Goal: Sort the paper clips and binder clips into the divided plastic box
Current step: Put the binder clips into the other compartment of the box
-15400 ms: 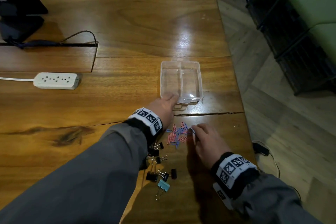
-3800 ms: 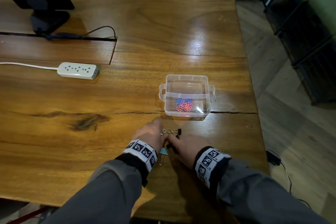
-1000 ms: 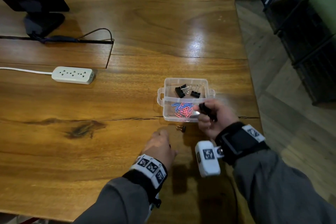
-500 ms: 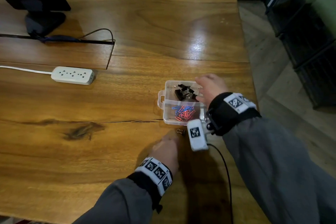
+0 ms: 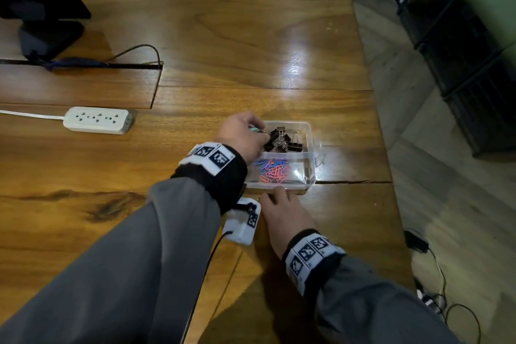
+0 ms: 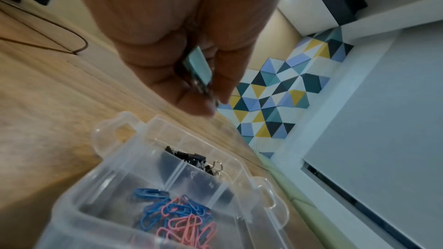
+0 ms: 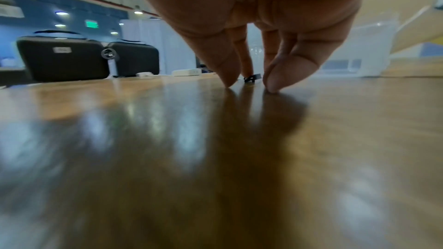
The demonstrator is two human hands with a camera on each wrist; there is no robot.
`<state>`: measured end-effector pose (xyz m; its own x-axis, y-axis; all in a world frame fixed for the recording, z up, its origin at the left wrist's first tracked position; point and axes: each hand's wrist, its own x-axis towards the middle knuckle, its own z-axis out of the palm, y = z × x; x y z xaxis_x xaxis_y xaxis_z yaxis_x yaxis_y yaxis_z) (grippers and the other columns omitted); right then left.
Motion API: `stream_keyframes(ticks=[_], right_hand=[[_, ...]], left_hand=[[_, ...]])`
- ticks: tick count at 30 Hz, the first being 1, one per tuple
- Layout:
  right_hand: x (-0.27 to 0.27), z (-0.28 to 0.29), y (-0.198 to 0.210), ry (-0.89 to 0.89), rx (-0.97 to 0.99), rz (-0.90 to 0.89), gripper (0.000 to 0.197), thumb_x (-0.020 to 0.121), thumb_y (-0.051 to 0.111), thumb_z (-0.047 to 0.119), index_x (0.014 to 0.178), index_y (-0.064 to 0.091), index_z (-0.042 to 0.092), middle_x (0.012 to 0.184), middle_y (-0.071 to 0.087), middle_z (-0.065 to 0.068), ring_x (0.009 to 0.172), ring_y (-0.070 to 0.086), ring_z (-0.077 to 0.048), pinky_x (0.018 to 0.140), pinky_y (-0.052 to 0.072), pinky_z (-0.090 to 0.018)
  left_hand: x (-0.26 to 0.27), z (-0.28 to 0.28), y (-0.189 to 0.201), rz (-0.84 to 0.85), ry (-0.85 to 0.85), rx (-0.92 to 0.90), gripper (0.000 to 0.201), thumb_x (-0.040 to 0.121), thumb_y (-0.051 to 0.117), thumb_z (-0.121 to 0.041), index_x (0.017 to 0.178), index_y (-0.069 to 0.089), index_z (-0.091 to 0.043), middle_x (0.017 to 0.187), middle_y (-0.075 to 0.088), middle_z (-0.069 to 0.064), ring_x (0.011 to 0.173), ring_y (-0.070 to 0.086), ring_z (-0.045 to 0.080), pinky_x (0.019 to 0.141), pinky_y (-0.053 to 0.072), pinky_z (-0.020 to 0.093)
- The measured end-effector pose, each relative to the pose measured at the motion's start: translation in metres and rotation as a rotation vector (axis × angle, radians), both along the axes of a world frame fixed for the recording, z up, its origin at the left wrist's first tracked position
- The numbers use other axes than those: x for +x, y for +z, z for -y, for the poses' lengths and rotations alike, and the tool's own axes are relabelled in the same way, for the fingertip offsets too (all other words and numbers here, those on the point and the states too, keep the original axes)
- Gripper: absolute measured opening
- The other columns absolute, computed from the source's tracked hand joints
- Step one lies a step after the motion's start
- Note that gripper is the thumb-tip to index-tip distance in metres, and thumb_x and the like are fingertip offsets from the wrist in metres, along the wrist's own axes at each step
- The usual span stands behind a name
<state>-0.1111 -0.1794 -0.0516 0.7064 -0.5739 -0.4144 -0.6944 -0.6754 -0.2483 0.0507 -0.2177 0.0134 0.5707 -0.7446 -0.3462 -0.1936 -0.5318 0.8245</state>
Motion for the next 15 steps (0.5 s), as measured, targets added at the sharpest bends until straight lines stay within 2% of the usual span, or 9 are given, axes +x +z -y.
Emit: stream_keyframes(ticks=[2,3,4,6,8,10,12,15], right_hand=[[0.005,0.004,0.002,-0.038,0.058,0.002,0.050,0.079,0.060,0.001,0.123,0.041,0.014,0.133,0.034,-0.014,0.113,0.042,-0.035,0.090,0.049,-0.049],[0.006,0.007,0.004,-0.054,0.090,-0.003,0.048,0.078,0.060,0.000,0.120,0.042,0.013,0.131,0.034,-0.014,0.112,0.042,-0.034,0.091,0.048,-0.049],[0.007,0.008,0.004,-0.064,0.113,-0.007,0.046,0.078,0.060,0.000,0.119,0.043,0.013,0.129,0.035,-0.014,0.112,0.043,-0.034,0.091,0.048,-0.049],[0.006,0.011,0.003,-0.069,0.121,-0.010,0.044,0.078,0.062,0.001,0.117,0.044,0.014,0.124,0.037,-0.013,0.110,0.045,-0.033,0.088,0.049,-0.046],[0.006,0.013,0.000,-0.058,0.120,-0.020,0.048,0.079,0.063,0.000,0.119,0.043,0.018,0.124,0.039,-0.014,0.108,0.048,-0.033,0.085,0.051,-0.045],[0.007,0.017,0.000,-0.071,0.167,-0.023,0.048,0.081,0.059,-0.001,0.119,0.041,0.021,0.125,0.041,-0.015,0.104,0.053,-0.033,0.085,0.052,-0.045],[0.010,0.022,0.000,-0.073,0.203,-0.027,0.041,0.085,0.056,0.003,0.118,0.042,0.023,0.124,0.044,-0.015,0.103,0.056,-0.034,0.086,0.052,-0.045],[0.012,0.023,-0.004,-0.021,0.149,-0.009,0.033,0.087,0.058,0.015,0.118,0.048,0.021,0.124,0.047,-0.014,0.099,0.059,-0.033,0.085,0.052,-0.044]], left_hand=[[-0.001,0.006,-0.006,0.017,-0.028,-0.013,0.032,0.080,0.076,-0.021,0.110,0.064,-0.020,0.111,0.062,0.001,0.086,0.066,0.020,0.074,0.059,0.039],[0.000,0.004,-0.008,0.062,-0.038,-0.010,0.038,0.081,0.075,-0.026,0.117,0.062,-0.021,0.117,0.059,0.000,0.089,0.064,0.016,0.072,0.057,0.031],[0.001,0.001,-0.013,0.112,-0.037,-0.008,0.039,0.082,0.074,-0.028,0.119,0.062,-0.021,0.119,0.059,0.000,0.089,0.061,0.013,0.068,0.052,0.024],[0.006,-0.011,-0.022,0.164,-0.020,0.002,0.031,0.085,0.070,-0.030,0.114,0.064,-0.021,0.115,0.063,0.002,0.089,0.059,0.013,0.063,0.042,0.018],[0.007,-0.030,-0.031,0.185,-0.031,0.049,0.024,0.087,0.067,-0.028,0.110,0.065,-0.022,0.109,0.066,0.002,0.089,0.059,0.013,0.066,0.043,0.020],[0.004,-0.050,-0.037,0.279,-0.105,0.082,0.024,0.088,0.064,-0.025,0.111,0.066,-0.022,0.110,0.063,0.002,0.095,0.058,0.017,0.081,0.049,0.031],[-0.005,-0.068,-0.041,0.414,-0.224,0.045,0.024,0.090,0.060,-0.022,0.112,0.067,-0.019,0.115,0.060,0.005,0.106,0.054,0.022,0.095,0.044,0.040],[-0.017,-0.089,-0.042,0.523,-0.348,-0.045,0.025,0.089,0.061,-0.018,0.113,0.067,-0.017,0.121,0.058,0.006,0.113,0.048,0.024,0.099,0.037,0.036]])
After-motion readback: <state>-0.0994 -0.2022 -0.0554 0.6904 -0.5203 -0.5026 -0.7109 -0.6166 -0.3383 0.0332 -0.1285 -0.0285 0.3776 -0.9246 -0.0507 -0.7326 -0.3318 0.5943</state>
